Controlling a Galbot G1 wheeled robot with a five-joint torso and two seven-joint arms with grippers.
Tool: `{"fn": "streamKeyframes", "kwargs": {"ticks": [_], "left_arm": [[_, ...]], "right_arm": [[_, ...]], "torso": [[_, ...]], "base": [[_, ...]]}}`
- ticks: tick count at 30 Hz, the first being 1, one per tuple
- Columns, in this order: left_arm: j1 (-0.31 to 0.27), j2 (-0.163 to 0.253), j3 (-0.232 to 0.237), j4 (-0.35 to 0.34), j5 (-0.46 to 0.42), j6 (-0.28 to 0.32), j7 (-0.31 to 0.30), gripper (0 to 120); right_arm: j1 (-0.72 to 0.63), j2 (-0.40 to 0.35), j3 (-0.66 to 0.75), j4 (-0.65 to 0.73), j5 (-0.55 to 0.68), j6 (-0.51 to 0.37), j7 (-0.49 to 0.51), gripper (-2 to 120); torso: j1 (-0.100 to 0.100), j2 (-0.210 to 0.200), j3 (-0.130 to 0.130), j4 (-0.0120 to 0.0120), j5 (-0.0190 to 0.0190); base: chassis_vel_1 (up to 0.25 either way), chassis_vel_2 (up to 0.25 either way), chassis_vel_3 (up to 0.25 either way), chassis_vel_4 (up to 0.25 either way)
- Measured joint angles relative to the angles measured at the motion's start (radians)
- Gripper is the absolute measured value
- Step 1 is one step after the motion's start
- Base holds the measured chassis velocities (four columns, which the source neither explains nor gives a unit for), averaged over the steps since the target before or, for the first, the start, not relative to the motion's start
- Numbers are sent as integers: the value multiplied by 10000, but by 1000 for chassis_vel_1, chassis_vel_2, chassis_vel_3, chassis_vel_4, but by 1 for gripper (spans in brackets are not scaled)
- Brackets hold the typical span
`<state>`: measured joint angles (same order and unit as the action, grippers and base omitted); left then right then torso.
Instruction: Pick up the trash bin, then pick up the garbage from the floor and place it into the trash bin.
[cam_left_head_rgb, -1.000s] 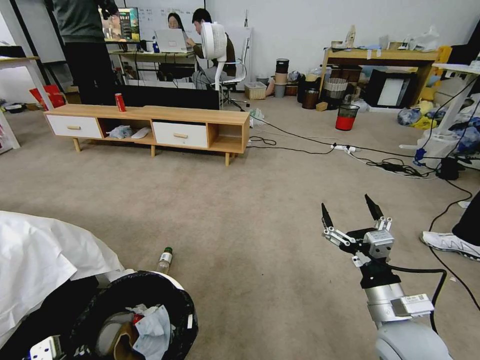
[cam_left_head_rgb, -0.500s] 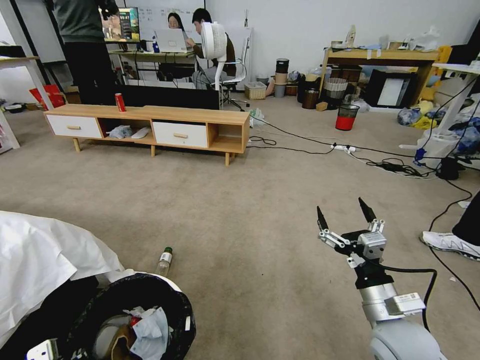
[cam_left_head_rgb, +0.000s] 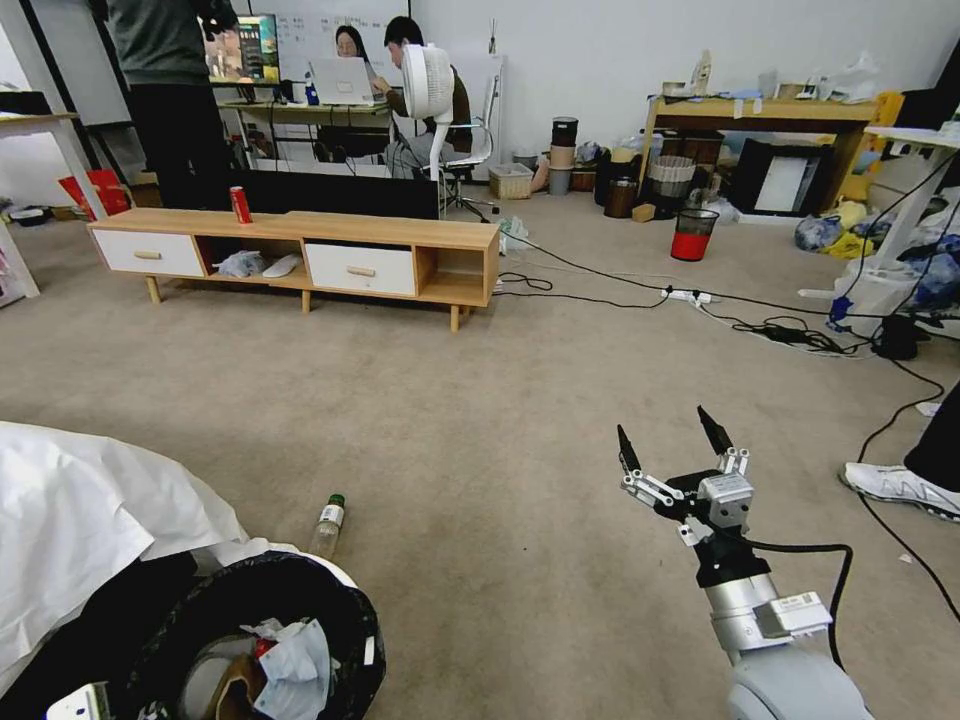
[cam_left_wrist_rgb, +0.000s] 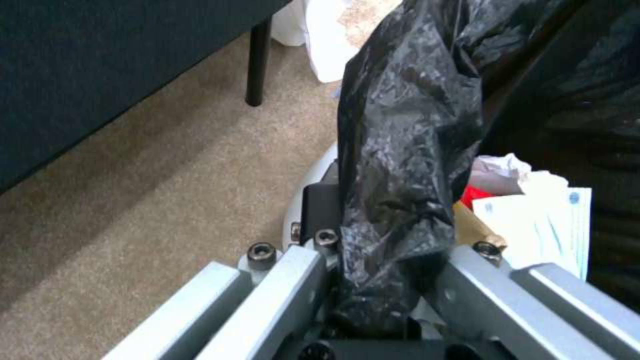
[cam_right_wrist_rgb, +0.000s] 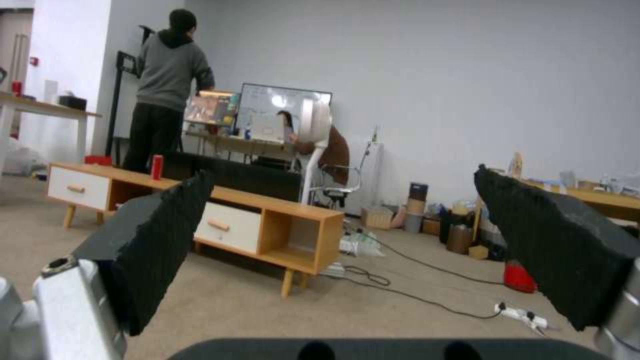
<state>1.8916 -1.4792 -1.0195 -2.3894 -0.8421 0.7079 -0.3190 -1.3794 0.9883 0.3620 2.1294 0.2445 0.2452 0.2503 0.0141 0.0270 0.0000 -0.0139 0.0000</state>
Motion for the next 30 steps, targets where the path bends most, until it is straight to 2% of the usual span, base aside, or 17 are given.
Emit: {"fn": "streamKeyframes", "kwargs": {"ticks": [19,30], "left_arm": [[-93,-22,-38,133,41,-123,55,0],[-134,-48,-44,163,-112,-200,47,0]], "right_arm": [[221,-26,-210,-250,48,66,-38,100],[420,0,-460,-451,42,97,-63,100]], "torso": [[0,0,0,2,0],[1,0,1,0,1]], "base": [[0,0,0,0],[-81,-77,78,65]]}}
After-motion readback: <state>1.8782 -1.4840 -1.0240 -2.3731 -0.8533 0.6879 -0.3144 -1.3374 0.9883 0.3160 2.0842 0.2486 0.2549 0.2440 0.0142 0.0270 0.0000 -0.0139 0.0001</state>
